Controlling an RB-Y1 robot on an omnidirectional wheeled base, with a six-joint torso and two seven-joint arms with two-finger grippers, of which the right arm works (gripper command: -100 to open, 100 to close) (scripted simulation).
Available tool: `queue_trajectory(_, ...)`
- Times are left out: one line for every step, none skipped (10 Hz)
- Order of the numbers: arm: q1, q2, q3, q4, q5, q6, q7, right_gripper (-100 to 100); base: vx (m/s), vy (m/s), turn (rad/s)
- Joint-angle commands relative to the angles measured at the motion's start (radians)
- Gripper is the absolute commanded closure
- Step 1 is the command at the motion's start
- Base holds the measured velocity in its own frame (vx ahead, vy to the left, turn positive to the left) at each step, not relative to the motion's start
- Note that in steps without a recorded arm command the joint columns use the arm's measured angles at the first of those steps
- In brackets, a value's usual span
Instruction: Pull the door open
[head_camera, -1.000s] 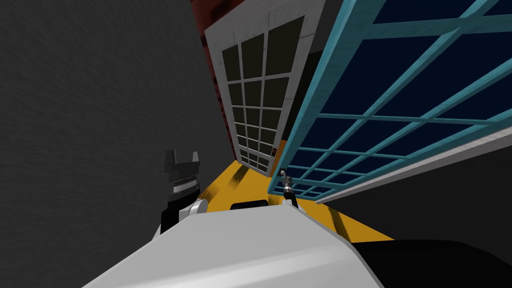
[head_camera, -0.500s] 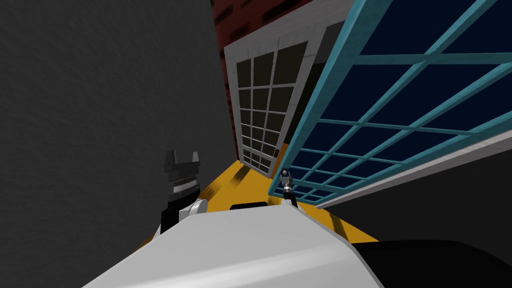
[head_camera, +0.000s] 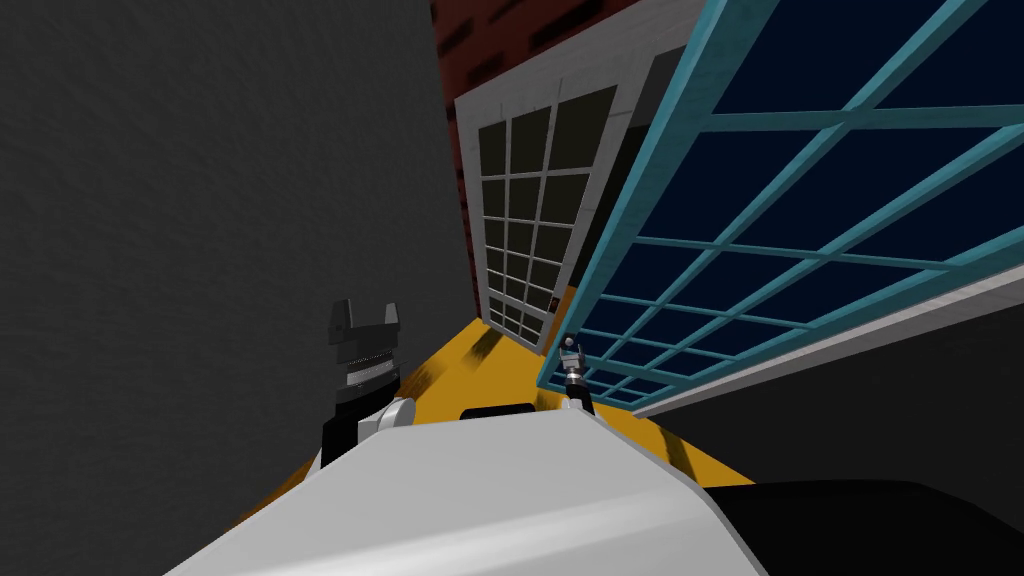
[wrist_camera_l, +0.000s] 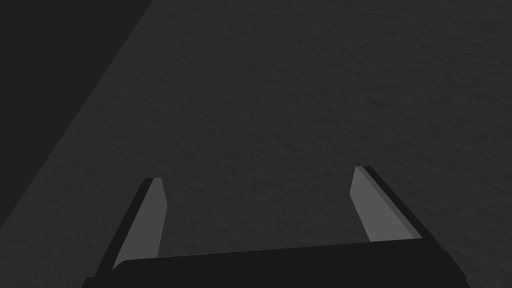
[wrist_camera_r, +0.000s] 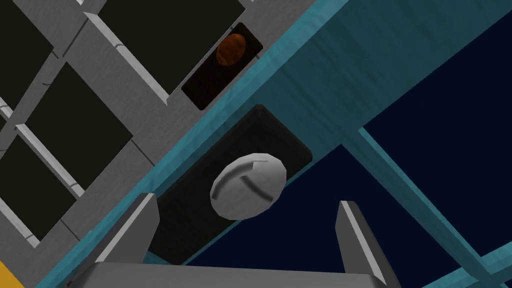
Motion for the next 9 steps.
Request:
queue_trajectory(0.004,0.0,0.013,-0.011,-0.03,-0.001,-0.05,-100,-0.077,-0.026,0.105)
queue_trajectory(0.004,0.0,0.013,-0.011,-0.03,-0.001,-0.066,-100,-0.059,-0.011,0.028)
queue_trajectory(0.007,0.0,0.022,-0.018,-0.05,-0.001,-0.102,-100,-0.054,-0.008,0.052)
queue_trajectory(0.007,0.0,0.022,-0.018,-0.05,-0.001,-0.107,-100,-0.044,-0.009,0.035)
queue_trajectory(0.01,0.001,0.031,-0.026,-0.071,-0.002,-0.147,-100,-0.052,-0.004,0.059)
queue_trajectory(0.013,0.001,0.04,-0.034,-0.091,-0.003,-0.173,-100,-0.081,-0.003,0.12)
queue_trajectory(0.013,0.001,0.04,-0.034,-0.091,-0.003,-0.188,-100,-0.064,-0.01,0.032)
queue_trajectory(0.016,0.001,0.049,-0.041,-0.112,-0.003,-0.224,-100,-0.061,-0.02,0.06)
queue_trajectory(0.016,0.001,0.049,-0.041,-0.112,-0.003,-0.229,-100,-0.048,-0.022,0.033)
